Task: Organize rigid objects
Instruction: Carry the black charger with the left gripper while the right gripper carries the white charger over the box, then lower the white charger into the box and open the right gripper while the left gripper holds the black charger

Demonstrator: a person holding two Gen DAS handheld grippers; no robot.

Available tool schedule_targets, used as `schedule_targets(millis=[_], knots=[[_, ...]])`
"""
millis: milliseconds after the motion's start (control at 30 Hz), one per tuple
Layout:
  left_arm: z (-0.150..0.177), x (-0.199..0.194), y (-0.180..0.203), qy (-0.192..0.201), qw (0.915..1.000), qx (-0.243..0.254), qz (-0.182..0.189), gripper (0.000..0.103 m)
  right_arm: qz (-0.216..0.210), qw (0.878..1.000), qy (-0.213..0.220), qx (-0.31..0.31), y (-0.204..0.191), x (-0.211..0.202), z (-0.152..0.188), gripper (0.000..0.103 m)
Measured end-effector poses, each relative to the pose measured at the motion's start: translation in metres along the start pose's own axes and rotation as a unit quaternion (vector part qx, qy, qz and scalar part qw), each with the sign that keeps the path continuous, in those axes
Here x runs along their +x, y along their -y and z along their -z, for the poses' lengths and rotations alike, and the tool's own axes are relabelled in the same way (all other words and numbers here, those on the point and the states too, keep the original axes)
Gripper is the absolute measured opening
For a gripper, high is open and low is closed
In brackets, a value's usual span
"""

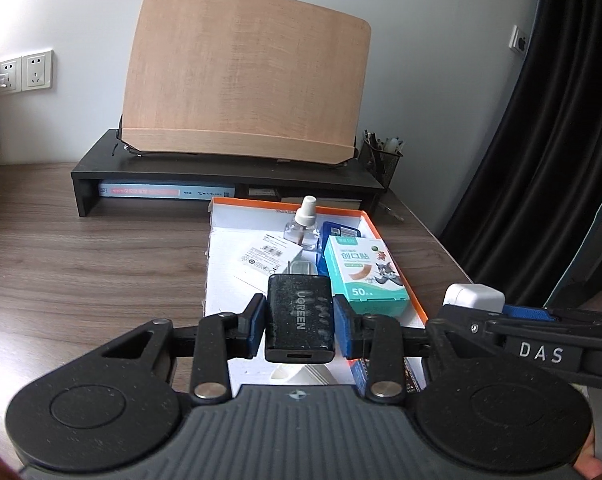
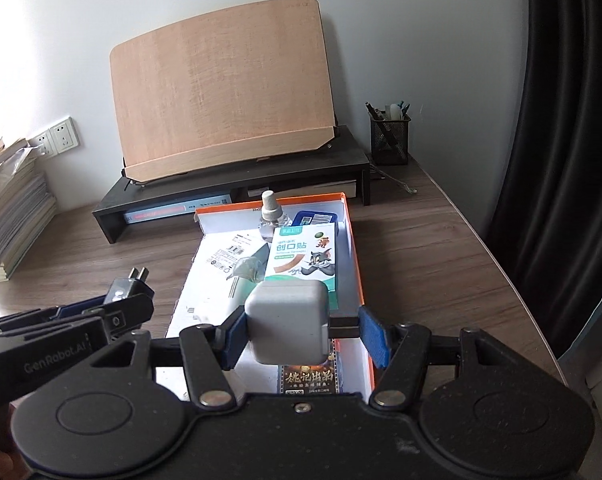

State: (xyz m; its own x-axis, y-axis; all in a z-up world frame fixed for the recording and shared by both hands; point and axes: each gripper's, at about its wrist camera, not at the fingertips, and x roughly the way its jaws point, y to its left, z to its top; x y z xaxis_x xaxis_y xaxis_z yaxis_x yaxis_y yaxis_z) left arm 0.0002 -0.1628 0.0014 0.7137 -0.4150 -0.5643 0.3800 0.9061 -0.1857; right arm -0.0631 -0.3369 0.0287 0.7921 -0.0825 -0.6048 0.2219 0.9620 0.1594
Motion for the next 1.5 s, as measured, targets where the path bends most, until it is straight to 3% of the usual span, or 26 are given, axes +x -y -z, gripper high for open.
schedule_targets(millis=[1500], knots=[[0.0, 0.014, 0.015, -0.015, 0.9998, 0.011, 0.008, 0.036, -0.006, 1.0, -0.008, -0.007, 0.003, 0.011, -0.002, 0.072]])
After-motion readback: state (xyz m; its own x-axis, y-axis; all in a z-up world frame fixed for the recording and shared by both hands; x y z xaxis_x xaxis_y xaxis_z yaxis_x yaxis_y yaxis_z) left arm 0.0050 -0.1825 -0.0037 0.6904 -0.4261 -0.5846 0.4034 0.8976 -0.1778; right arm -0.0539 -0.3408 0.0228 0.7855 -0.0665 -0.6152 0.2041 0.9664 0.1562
